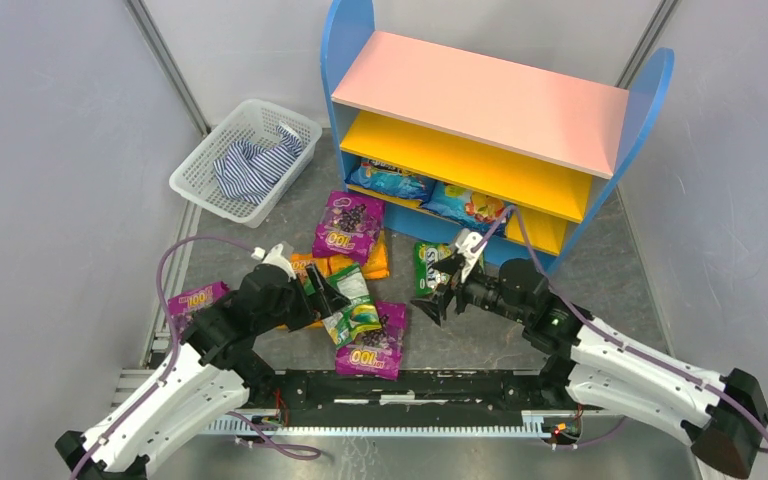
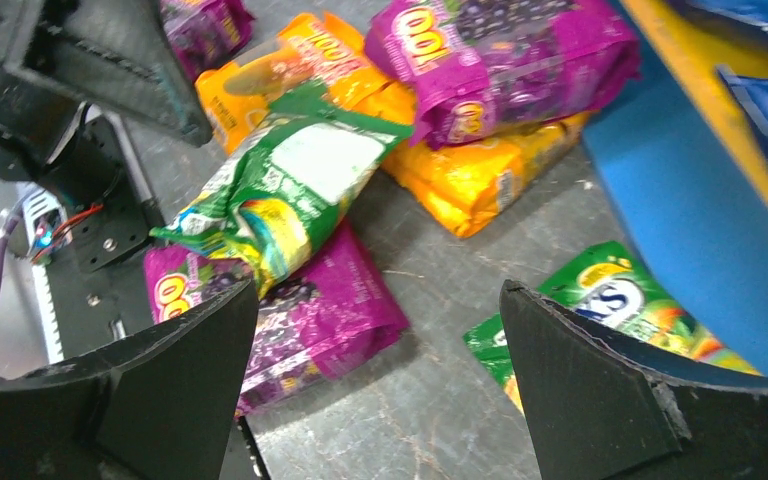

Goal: Place and organize the candy bags onto the shelf

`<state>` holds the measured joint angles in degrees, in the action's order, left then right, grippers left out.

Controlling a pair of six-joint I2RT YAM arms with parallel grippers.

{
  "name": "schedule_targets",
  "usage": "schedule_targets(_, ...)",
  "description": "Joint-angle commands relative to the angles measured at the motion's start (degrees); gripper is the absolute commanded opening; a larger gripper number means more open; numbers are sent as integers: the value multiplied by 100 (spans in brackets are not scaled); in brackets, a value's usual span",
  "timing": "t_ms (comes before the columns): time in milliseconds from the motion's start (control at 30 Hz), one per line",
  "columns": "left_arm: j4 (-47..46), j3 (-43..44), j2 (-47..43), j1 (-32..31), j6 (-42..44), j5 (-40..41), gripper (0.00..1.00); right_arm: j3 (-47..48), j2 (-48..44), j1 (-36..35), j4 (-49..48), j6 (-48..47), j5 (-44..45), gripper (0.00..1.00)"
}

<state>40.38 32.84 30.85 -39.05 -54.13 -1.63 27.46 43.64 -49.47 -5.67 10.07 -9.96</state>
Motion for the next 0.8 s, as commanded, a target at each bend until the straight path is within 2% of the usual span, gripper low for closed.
schedule_targets(0,563,-146,-27,-15,-786,376,91,-31,282,-528,-481,-103,410,98)
schedule_targets(100,561,-413,-245,-15,-1232,205,91,-22,512,-798,-619,-117,564,98)
schedule_targets(233,455,-615,-433,-15,-1309,248,91,-23,739,-1020,-808,-105,614,98)
schedule_targets(367,-763,-1161,-449,-15,-1350,-524,92,35,932,-1289,-865,-205,819,98)
schedule_targets(467,-1723,-1608,-432,-15,-1594,-974,88,79,1045,-1439,-830,-347,958,98)
schedule_targets(567,-1749,-1628,-472,-15,-1665,-826,71,76,1135,-1603,-876,-573,956,98)
schedule_targets(767,-1614,-1627,-1037,-15,-1833,-567,47,-200,1168,-2093,-1443,-1725,1093,98)
